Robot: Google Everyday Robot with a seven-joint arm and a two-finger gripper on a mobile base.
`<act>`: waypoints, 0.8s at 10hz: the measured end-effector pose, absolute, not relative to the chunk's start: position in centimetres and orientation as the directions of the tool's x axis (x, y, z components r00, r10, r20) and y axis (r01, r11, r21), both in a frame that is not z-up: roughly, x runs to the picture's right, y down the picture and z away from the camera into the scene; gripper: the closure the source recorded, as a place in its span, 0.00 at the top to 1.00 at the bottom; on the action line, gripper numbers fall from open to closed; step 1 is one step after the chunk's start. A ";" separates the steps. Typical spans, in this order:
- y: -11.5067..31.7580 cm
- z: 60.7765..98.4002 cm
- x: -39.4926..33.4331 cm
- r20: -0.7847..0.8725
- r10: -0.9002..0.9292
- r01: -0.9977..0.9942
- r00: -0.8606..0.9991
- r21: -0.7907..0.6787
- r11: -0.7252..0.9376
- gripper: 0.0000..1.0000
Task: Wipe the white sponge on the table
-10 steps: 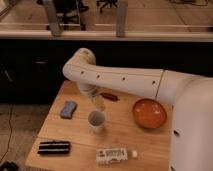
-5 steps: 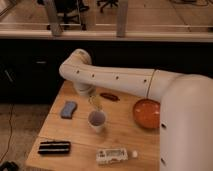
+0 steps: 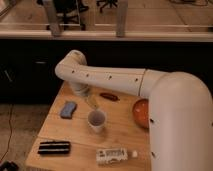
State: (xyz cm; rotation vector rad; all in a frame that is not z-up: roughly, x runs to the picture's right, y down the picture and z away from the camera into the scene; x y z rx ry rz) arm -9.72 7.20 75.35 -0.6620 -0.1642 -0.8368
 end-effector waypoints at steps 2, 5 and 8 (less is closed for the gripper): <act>7.1 75.9 -9.7 0.391 -0.642 0.742 0.659 -0.475 0.473 0.80; 7.2 76.5 -11.0 0.410 -0.652 0.760 0.638 -0.472 0.446 0.80; 7.4 77.4 -12.2 0.432 -0.661 0.780 0.614 -0.464 0.421 0.80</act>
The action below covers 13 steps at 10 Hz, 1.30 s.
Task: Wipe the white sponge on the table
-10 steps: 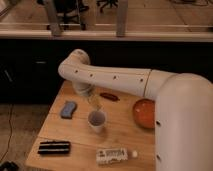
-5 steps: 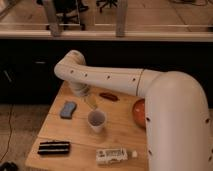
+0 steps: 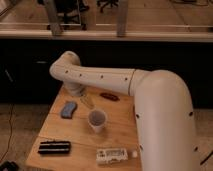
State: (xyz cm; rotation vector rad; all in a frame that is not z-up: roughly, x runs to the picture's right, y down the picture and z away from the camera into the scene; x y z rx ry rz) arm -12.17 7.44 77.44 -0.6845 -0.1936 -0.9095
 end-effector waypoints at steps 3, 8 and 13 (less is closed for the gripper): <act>8.1 78.4 -13.4 0.447 -0.674 0.798 0.588 -0.454 0.395 0.80; 8.8 79.8 -15.1 0.471 -0.696 0.829 0.541 -0.436 0.349 0.80; 9.4 81.2 -16.3 0.489 -0.706 0.847 0.513 -0.423 0.322 0.80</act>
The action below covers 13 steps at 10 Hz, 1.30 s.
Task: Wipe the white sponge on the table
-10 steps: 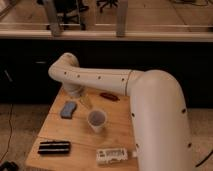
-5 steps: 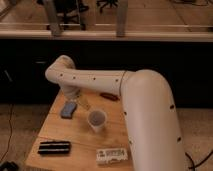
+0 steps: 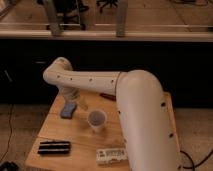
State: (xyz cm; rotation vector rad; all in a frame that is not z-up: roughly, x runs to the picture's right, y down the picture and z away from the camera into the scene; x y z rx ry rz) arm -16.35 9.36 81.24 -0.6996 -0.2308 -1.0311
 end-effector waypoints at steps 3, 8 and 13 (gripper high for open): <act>9.6 82.3 -16.6 0.492 -0.707 0.850 0.509 -0.420 0.319 0.80; 10.2 83.7 -17.4 0.508 -0.704 0.857 0.496 -0.416 0.304 0.80; 10.4 84.7 -17.7 0.518 -0.700 0.860 0.492 -0.414 0.298 0.80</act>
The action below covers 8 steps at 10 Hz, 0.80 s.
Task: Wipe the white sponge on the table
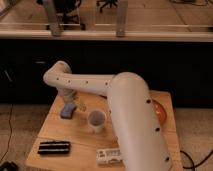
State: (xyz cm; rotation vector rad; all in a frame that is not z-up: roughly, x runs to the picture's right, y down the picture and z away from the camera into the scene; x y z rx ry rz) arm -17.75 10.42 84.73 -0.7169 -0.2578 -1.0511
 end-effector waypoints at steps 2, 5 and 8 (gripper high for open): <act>10.5 85.0 -18.1 0.525 -0.697 0.862 0.488 -0.412 0.294 0.80; 10.7 85.6 -18.2 0.534 -0.690 0.863 0.488 -0.412 0.291 0.80; 11.0 86.0 -18.6 0.545 -0.689 0.869 0.478 -0.408 0.281 0.80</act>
